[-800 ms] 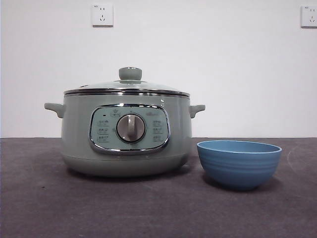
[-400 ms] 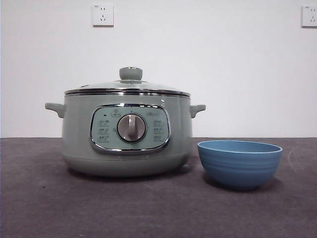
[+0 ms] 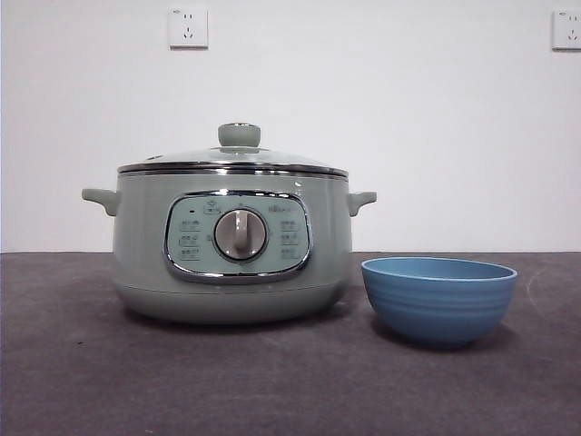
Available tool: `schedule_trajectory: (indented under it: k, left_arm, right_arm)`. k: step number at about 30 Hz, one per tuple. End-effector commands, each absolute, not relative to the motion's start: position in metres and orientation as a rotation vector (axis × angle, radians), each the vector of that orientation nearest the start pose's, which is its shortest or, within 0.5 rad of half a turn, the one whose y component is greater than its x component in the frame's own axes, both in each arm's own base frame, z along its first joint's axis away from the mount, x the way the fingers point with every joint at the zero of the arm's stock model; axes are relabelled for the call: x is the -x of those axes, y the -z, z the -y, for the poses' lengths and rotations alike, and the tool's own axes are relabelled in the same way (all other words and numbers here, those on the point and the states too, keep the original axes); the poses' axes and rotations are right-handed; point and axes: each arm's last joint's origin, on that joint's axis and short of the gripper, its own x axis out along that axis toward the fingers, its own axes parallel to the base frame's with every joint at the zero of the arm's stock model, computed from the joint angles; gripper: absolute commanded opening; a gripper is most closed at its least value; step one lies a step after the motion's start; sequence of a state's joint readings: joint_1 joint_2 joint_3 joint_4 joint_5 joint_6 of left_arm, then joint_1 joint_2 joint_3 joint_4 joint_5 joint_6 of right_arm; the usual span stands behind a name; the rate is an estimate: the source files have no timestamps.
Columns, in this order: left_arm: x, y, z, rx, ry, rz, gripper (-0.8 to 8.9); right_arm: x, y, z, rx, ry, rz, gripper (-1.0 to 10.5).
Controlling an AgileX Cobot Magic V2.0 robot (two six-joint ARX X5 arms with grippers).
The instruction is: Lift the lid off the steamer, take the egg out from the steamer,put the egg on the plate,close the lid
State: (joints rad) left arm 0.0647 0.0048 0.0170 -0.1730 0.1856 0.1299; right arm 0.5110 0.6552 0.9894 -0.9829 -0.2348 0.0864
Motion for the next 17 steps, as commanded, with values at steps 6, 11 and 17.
schedule_trajectory:
  k: [6,11,17]
  left_arm:
    - [-0.096,-0.148,-0.001,-0.101,0.127,-0.159,-0.03]
    - [-0.096,-0.148,-0.001,-0.101,0.127,-0.159,-0.03]
    - [-0.096,-0.148,-0.001,-0.101,0.127,-0.159,-0.03]
  right_arm:
    - [-0.081,-0.346,-0.050,0.041,-0.674,-0.635,0.0]
    - [-0.070,-0.360,-0.034,-0.008,-0.594,-0.357,0.0]
    - [-0.069,-0.323,-0.020,-0.013,-0.423,-0.145,0.0]
